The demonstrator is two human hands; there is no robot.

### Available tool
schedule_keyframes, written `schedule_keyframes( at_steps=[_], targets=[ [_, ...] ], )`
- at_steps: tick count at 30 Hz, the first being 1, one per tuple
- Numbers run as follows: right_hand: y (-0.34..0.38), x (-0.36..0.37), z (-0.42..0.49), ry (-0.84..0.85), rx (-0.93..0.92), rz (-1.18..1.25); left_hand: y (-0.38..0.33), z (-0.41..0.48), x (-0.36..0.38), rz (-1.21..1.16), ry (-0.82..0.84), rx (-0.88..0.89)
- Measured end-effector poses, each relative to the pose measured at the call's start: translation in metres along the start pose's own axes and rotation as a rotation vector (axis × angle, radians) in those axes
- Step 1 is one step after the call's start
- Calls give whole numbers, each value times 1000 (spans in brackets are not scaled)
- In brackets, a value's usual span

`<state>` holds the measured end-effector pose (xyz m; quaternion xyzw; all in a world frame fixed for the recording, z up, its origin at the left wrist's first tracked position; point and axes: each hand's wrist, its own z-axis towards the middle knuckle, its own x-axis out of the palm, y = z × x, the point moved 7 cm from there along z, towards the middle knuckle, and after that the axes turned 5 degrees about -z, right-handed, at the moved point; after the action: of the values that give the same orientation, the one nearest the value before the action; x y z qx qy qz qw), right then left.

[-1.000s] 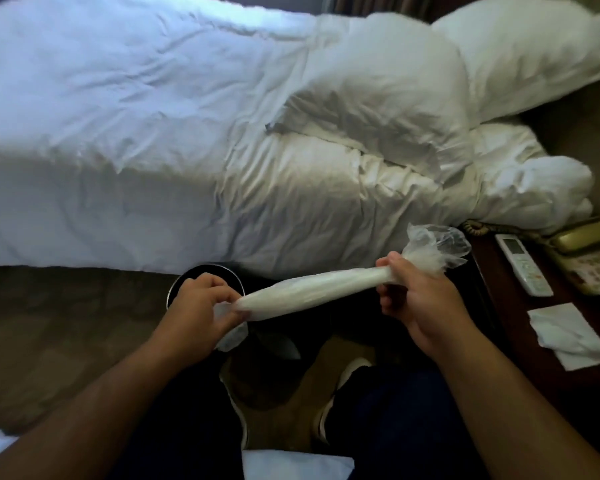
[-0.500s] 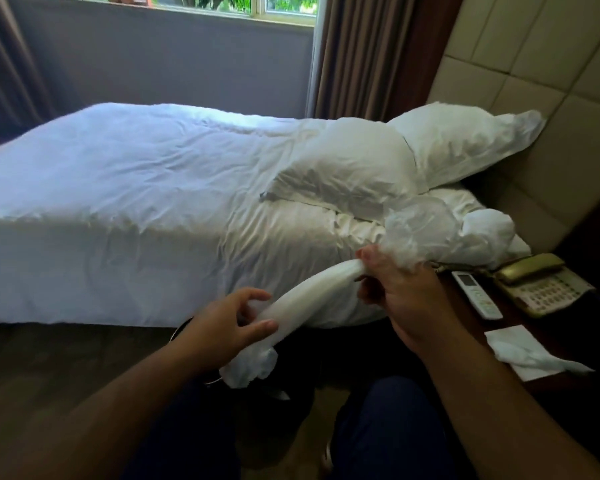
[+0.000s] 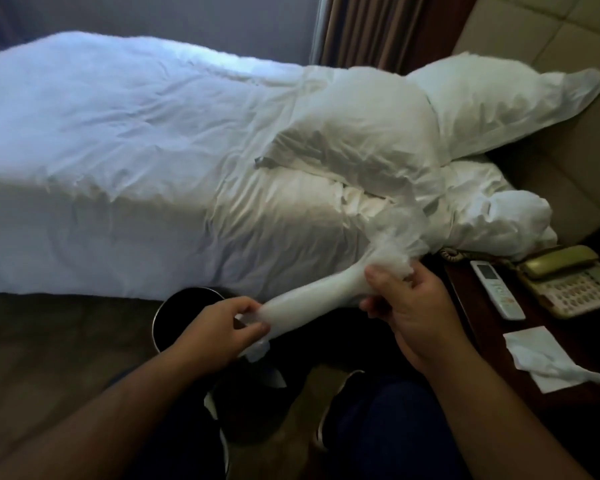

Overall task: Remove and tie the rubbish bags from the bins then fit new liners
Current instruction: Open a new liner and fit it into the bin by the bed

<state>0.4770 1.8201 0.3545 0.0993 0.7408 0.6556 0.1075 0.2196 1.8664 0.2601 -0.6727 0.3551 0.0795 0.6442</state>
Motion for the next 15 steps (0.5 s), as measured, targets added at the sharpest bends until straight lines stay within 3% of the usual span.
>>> schedule_keyframes(
  at_steps=[10, 15],
  targets=[
    [-80, 33, 70, 123, 98, -239, 64, 59, 28, -189, 87, -179],
    [-158, 49, 94, 233, 202, -528, 87, 68, 46, -371, 111, -295]
  ],
)
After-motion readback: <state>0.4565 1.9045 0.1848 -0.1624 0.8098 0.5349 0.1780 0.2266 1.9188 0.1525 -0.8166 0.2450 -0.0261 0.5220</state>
